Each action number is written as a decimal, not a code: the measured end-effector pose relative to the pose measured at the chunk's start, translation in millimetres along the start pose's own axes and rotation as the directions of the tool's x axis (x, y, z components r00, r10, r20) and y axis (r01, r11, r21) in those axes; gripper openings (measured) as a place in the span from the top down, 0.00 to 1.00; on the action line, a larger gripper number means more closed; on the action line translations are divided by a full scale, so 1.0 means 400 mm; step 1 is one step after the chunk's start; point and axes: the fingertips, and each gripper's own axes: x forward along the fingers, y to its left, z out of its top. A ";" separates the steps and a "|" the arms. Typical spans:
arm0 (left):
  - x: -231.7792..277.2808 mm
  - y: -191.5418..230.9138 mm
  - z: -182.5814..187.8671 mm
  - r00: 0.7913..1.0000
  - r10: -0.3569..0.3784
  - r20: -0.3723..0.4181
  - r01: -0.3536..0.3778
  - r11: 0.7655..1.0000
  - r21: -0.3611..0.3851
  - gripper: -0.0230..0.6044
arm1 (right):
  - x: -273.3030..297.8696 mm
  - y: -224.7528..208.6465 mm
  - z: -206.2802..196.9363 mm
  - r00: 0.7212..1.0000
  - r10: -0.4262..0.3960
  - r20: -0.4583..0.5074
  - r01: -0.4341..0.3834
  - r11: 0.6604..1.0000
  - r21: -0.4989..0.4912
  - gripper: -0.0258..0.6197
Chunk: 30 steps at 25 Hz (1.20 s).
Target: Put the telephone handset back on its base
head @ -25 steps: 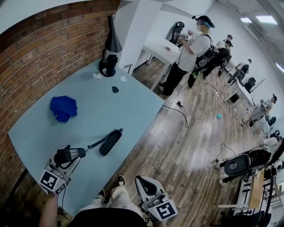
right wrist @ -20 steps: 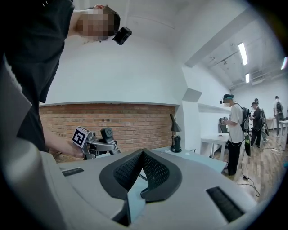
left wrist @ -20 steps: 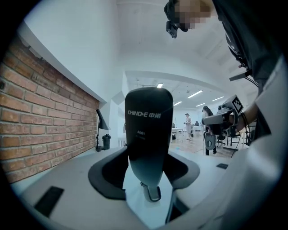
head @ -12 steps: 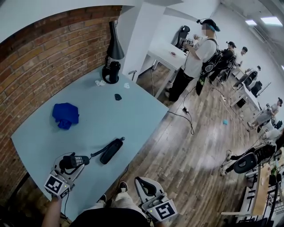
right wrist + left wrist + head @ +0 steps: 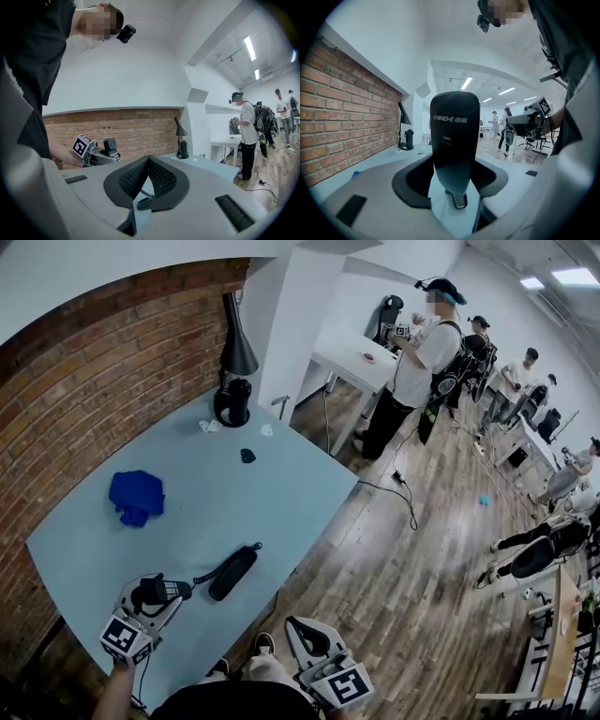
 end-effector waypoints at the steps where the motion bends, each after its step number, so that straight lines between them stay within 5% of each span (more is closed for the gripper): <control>1: 0.007 0.004 -0.010 1.000 0.006 -0.009 -0.006 1.000 -0.001 0.56 | 0.002 -0.006 -0.002 1.000 0.000 0.001 0.000 1.000 0.005 0.93; 12: 0.077 0.013 -0.120 0.979 0.022 -0.205 -0.035 0.997 -0.062 0.56 | -0.018 -0.061 -0.015 1.000 -0.013 0.002 0.013 0.999 0.040 0.93; 30: 0.227 -0.010 -0.258 0.895 -0.062 -0.441 0.008 0.992 -0.125 0.56 | -0.056 -0.168 -0.042 0.998 -0.054 0.023 0.051 0.994 0.097 0.93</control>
